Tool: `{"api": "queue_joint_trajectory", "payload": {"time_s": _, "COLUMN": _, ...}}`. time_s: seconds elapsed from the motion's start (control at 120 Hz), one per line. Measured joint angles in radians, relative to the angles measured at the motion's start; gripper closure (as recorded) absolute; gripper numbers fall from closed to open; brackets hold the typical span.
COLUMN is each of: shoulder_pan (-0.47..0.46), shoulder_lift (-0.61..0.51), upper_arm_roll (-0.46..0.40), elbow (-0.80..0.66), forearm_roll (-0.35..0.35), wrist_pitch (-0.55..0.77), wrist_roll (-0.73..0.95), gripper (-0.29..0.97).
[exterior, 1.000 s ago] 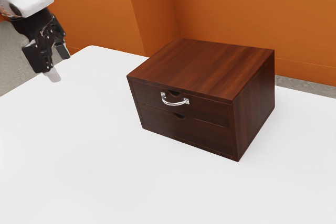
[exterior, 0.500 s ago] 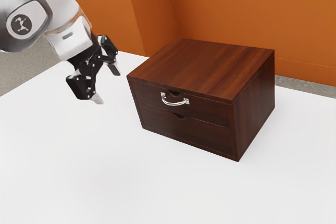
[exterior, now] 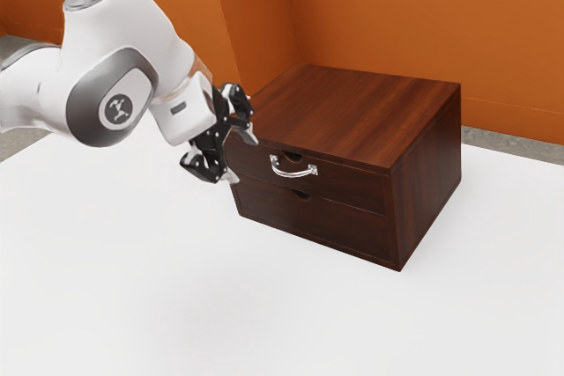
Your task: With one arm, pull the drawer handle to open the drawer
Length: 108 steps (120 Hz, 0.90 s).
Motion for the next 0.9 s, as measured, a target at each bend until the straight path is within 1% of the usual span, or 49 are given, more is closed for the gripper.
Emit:
{"api": "queue_joint_trajectory", "payload": {"time_s": 0.142, "shoulder_pan": -0.001, "shoulder_lift": 0.02, "upper_arm_roll": 0.0, "elbow": -0.003, "forearm_roll": -0.031, "wrist_pitch": 0.042, "wrist_roll": 0.012, "gripper": 0.34}}
{"api": "queue_joint_trajectory", "payload": {"time_s": 0.3, "shoulder_pan": 0.0, "shoulder_lift": 0.04, "upper_arm_roll": 0.0, "elbow": -0.013, "forearm_roll": -0.045, "wrist_pitch": 0.067, "wrist_roll": 0.022, "gripper": 0.39}}
{"api": "queue_joint_trajectory", "payload": {"time_s": 0.533, "shoulder_pan": 0.0, "shoulder_lift": 0.076, "upper_arm_roll": 0.0, "elbow": -0.026, "forearm_roll": -0.054, "wrist_pitch": 0.103, "wrist_roll": 0.031, "gripper": 0.42}}
{"api": "queue_joint_trajectory", "payload": {"time_s": 0.775, "shoulder_pan": 0.013, "shoulder_lift": 0.128, "upper_arm_roll": -0.002, "elbow": -0.009, "forearm_roll": -0.065, "wrist_pitch": 0.141, "wrist_roll": 0.039, "gripper": 0.41}}
{"api": "queue_joint_trajectory", "payload": {"time_s": 0.9, "shoulder_pan": 0.008, "shoulder_lift": 0.137, "upper_arm_roll": 0.0, "elbow": 0.001, "forearm_roll": -0.07, "wrist_pitch": 0.153, "wrist_roll": 0.042, "gripper": 0.44}}
